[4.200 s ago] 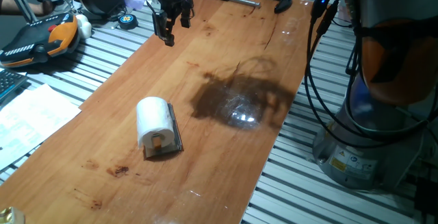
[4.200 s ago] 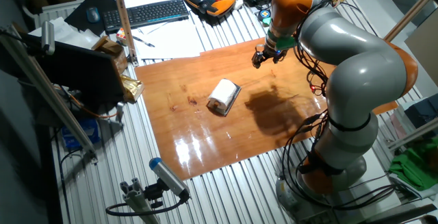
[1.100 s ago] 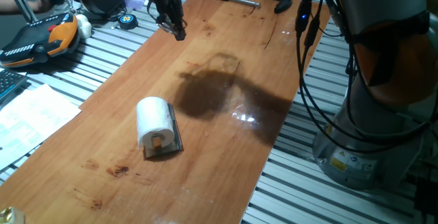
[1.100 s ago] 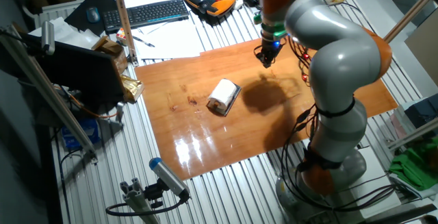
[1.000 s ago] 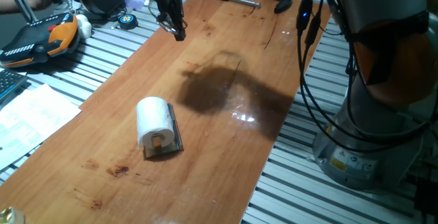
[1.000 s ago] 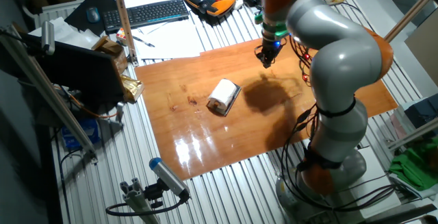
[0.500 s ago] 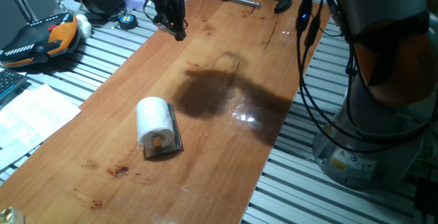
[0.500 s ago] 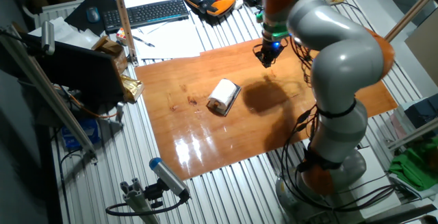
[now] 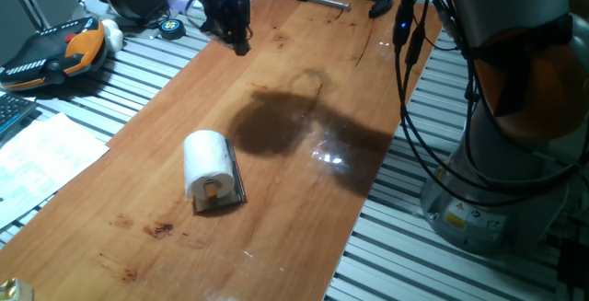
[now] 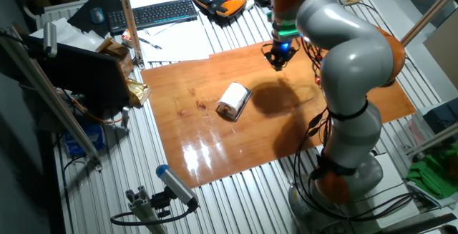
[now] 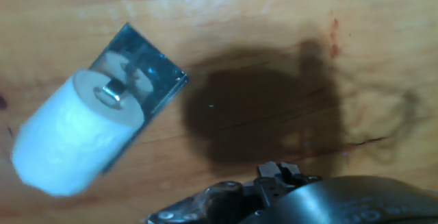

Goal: Take the roll of paper down from the shelf

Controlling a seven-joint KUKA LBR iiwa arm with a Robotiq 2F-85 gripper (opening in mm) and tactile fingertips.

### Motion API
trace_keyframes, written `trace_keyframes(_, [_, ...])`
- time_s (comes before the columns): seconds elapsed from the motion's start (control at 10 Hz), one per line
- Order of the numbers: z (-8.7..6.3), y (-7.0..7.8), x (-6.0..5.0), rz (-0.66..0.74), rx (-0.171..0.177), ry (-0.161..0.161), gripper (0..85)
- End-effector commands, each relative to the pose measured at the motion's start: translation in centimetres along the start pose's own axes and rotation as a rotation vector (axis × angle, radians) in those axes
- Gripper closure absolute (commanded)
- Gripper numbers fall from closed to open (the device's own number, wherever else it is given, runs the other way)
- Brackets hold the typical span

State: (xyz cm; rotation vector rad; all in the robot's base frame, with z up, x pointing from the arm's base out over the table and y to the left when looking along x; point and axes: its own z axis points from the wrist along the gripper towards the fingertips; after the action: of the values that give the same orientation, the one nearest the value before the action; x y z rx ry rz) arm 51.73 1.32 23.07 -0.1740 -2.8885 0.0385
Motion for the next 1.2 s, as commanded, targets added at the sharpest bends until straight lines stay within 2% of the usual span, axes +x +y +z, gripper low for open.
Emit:
trace_keyframes(0.0, [0.2, 2.0, 0.0, 0.126, -0.026, -0.008, 84.3])
trace_keyframes(0.3, [0.7, 8.0, 1.0, 0.268, -0.028, -0.016, 84.3])
trace_keyframes(0.4, [1.0, 9.9, 1.4, 0.301, -0.044, -0.015, 84.3])
trace_keyframes(0.6, [2.1, 12.7, 1.7, 0.374, -0.101, -0.013, 84.3])
trace_keyframes(0.7, [2.6, 13.5, 1.6, 0.391, -0.122, -0.021, 84.3])
trace_keyframes(1.1, [3.6, 15.3, 0.7, 0.448, -0.132, -0.05, 84.3])
